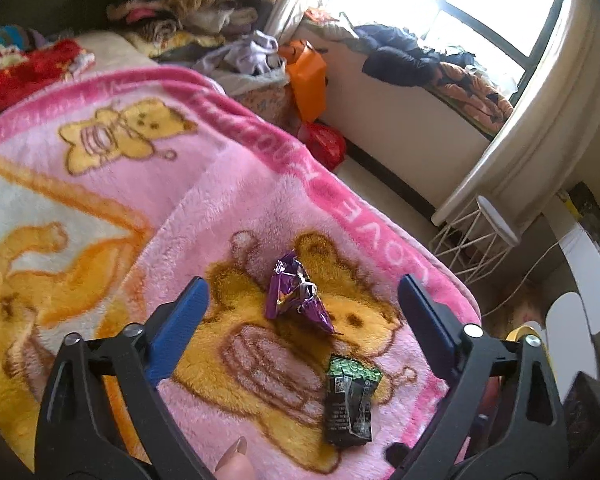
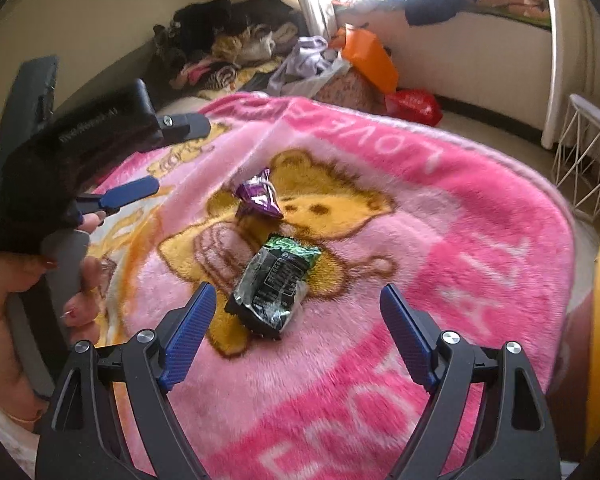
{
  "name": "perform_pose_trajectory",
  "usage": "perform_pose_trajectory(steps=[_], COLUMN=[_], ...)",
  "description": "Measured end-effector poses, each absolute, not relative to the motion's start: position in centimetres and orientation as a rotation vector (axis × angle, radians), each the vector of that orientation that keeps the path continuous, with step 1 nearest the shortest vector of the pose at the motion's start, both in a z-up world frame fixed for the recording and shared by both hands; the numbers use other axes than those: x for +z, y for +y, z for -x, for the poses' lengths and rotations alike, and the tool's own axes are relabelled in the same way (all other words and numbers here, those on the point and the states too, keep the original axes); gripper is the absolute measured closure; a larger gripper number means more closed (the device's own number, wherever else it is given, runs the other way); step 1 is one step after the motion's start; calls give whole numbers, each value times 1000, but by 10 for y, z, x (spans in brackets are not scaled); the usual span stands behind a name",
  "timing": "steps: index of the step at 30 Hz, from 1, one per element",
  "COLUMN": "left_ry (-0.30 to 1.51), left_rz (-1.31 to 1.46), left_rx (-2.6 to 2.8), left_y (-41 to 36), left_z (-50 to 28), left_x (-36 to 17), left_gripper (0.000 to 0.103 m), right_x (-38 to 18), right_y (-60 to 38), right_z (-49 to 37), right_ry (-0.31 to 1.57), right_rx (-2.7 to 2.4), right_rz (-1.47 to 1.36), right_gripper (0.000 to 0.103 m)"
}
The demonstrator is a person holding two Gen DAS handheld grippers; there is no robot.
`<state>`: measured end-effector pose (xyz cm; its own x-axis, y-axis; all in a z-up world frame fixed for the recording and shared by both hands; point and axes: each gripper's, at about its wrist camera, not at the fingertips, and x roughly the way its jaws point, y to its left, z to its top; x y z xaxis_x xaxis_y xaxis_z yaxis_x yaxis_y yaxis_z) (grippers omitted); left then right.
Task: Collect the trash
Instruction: 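Grasp the green-black snack bag with the right tool while the left tool grasps the purple wrapper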
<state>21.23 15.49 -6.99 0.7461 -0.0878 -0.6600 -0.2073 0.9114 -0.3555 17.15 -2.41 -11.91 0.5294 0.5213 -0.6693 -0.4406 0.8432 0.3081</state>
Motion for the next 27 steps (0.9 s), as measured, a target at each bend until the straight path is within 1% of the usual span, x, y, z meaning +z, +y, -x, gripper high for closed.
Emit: perform_pose_trajectory(steps=[3,5,6,7,8,10,12,14,17,18,19,22,25,27], left_ry=[765,789,802,810,819,836,856,869,889,895,899,898,886,880], left_rz=[458,472,483,489,494,505,511,515,512,511,509,489,472,461], left_rx=[52,46,41,40,40,37,40,47,73,82,92,113,103,94], left_y=[158,158,158,157,157,154,150,147,142,140,139,135,131,128], left_z=[-221,-227,-231,-234,-236,-241,-246,-250,-254,-254,-254,-250,-243,-238], left_x=[-78,-85,-89,-91,-94,-100,-108,-114,-124,-128,-131,-136,-135,-132], left_gripper=[23,26,27,27,27,28,29,34,42,47,56,70,78,80], right_x=[-127,-134,-137,-141,-145,-151,-153,-151,-146,-144,-143,-142,-141,-139], right_y=[-16,-11,-10,-9,-10,-13,-19,-23,-30,-34,-36,-45,-57,-62], right_z=[-183,-189,-190,-191,-190,-188,-183,-177,-165,-160,-157,-152,-153,-154], right_ry=[868,900,911,924,930,935,938,926,891,875,866,870,868,863], right_rx=[580,595,604,608,611,625,643,645,646,644,641,630,626,626], right_rz=[-136,-144,-141,-132,-129,-134,-162,-163,-149,-144,-139,-129,-176,-196], right_gripper=[22,31,41,48,52,71,73,74,81,87,101,102,102,102])
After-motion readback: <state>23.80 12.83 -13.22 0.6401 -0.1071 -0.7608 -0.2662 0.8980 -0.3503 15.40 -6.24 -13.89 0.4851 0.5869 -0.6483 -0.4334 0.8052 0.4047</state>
